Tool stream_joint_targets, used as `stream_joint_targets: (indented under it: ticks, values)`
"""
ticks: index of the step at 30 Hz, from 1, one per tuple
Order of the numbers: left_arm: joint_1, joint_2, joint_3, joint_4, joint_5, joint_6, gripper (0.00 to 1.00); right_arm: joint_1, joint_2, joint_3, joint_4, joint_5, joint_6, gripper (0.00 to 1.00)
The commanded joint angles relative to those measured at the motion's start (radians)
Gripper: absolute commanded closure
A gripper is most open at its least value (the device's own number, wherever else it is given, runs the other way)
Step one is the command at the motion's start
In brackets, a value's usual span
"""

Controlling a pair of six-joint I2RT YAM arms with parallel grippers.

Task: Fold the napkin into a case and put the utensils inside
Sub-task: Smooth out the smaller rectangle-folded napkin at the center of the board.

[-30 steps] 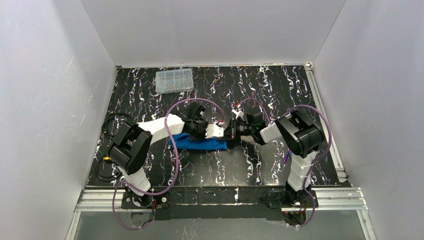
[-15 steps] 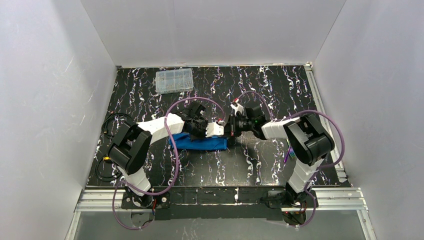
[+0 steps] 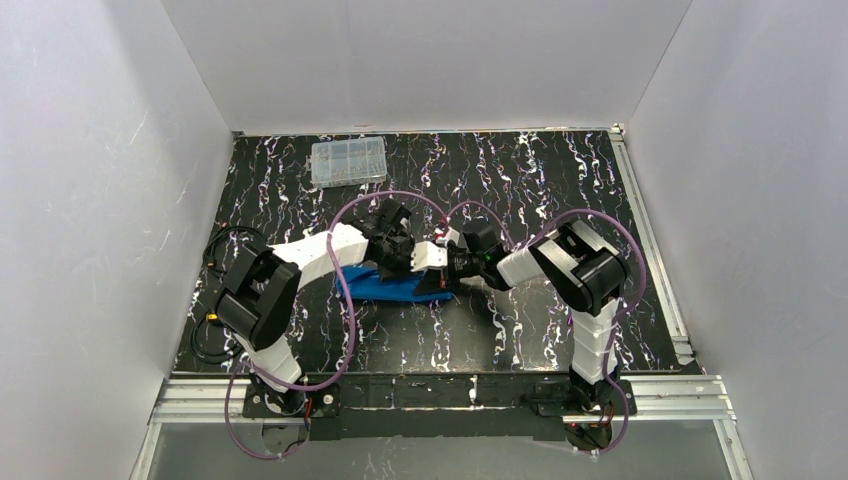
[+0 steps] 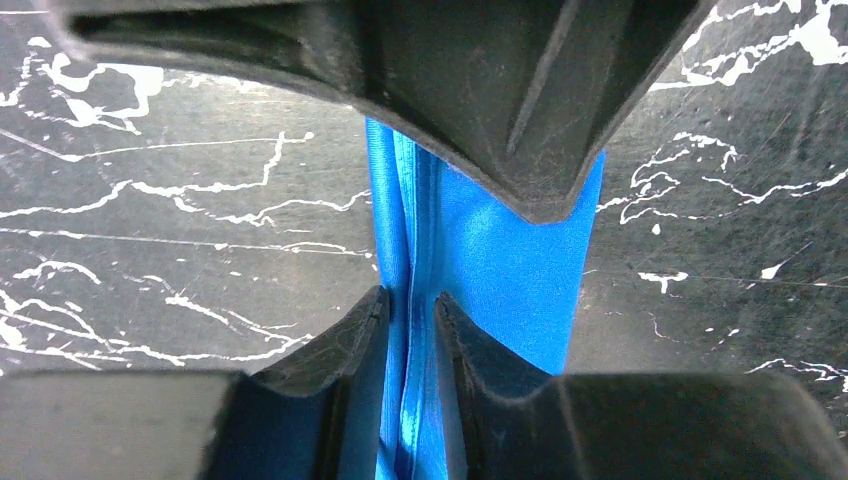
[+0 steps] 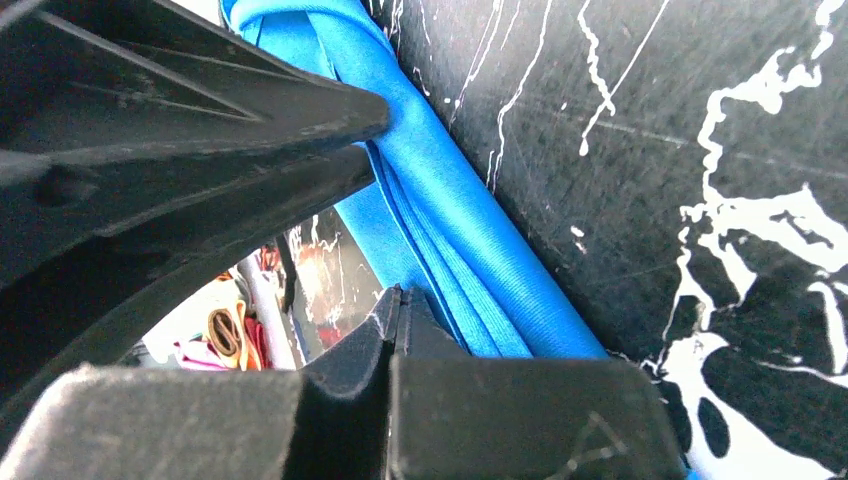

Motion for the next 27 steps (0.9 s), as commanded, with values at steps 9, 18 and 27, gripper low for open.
stream_joint_targets:
  ticks: [9,18,27]
  values:
    - [0.112,-0.214,0.138,-0.315,-0.064,-0.157,0.55,0.000,-0.057,0.060,-0.142,0.089,-0.100,0.99]
    - [0.348,-0.190,0.104,-0.398,0.059,-0.227,0.59,0.031,-0.104,0.163,-0.309,0.103,-0.149,0.99]
    - [0.350,-0.228,0.026,-0.361,0.165,-0.241,0.70,0.136,-0.005,0.370,-0.325,0.105,-0.103,0.99]
